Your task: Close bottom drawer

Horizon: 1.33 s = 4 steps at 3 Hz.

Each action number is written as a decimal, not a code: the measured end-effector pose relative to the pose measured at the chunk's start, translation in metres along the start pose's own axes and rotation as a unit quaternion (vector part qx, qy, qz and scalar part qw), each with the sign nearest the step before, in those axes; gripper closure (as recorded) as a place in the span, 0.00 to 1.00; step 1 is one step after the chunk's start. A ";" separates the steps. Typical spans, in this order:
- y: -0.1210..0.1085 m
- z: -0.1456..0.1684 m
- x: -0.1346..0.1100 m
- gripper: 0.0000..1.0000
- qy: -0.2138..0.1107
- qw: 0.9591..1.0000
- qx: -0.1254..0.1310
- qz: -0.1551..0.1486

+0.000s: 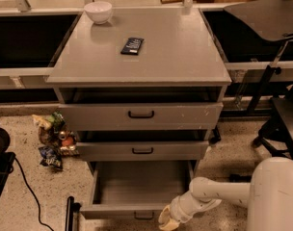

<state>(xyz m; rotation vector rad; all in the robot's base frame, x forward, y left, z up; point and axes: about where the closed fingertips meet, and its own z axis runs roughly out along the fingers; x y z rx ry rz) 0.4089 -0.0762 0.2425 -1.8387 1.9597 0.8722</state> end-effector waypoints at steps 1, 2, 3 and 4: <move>-0.009 0.024 0.027 0.89 0.008 1.000 -0.006 0.013; -0.028 0.038 0.049 0.85 0.016 0.999 0.008 0.034; -0.048 0.039 0.058 0.61 0.021 0.998 0.032 0.039; -0.050 0.038 0.059 0.38 0.022 0.998 0.036 0.040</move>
Offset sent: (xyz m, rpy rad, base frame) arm 0.0352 -0.0281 -0.0959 -0.0815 0.0213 -0.1149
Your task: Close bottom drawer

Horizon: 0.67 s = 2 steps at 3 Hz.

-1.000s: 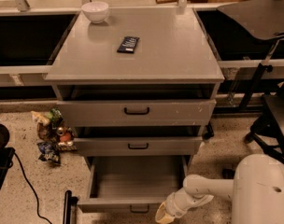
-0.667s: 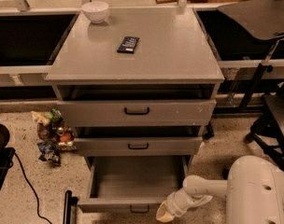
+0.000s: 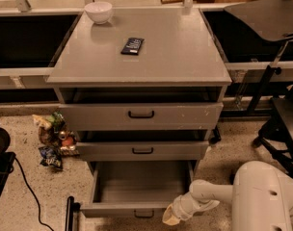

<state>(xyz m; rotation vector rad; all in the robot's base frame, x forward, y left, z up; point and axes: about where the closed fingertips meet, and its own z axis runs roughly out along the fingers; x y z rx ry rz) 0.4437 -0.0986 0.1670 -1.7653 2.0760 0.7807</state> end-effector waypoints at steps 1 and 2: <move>-0.009 -0.006 0.002 0.15 0.002 1.000 0.018 0.001; -0.034 -0.021 0.000 0.00 -0.003 0.999 0.049 -0.002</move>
Offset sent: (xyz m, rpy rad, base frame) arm 0.0737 -0.0327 0.0226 -0.0202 -0.1613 -0.0989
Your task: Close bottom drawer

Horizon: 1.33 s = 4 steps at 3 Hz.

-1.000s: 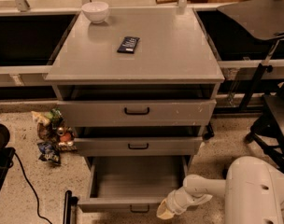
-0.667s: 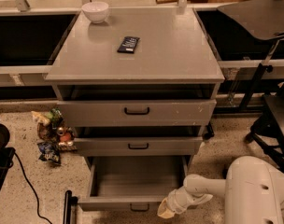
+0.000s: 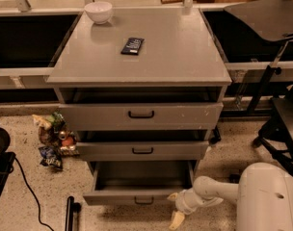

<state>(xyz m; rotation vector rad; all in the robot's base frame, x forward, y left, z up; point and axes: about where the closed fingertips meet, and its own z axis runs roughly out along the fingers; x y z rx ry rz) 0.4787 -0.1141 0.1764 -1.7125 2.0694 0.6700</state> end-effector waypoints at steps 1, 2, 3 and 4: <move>-0.025 -0.011 -0.001 0.03 -0.019 1.000 0.018 -0.002; -0.051 -0.019 0.003 0.22 -0.034 0.999 0.034 0.000; -0.077 -0.024 0.009 0.46 -0.036 0.998 0.045 0.009; -0.094 -0.026 0.014 0.68 -0.031 0.998 0.057 0.020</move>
Offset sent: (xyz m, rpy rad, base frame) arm 0.0870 -0.0405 0.0142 0.0760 -0.1106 -0.0835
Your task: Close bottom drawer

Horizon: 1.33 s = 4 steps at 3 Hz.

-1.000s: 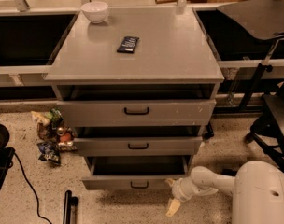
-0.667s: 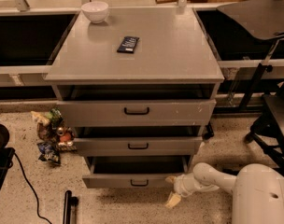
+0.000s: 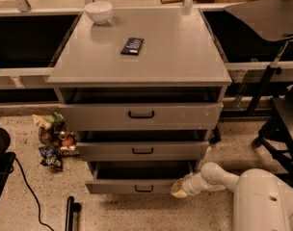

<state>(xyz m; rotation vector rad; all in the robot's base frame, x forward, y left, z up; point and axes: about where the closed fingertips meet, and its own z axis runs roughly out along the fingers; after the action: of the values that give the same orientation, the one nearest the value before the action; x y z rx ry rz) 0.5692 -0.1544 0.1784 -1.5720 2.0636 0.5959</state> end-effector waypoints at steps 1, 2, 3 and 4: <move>-0.015 -0.004 0.000 0.68 0.003 1.000 0.011 0.002; -0.020 -0.007 -0.001 0.45 0.002 1.000 0.016 0.002; -0.026 -0.009 -0.001 0.21 0.001 1.000 0.017 0.002; -0.026 -0.013 -0.007 0.01 -0.013 1.000 0.002 -0.003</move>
Offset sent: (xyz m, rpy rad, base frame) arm 0.0354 -0.0202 0.0165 -0.0203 -0.0489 -0.0406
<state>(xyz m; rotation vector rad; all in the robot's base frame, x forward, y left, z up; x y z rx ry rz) 0.5946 -0.1630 0.1916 -1.5597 2.0385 0.6073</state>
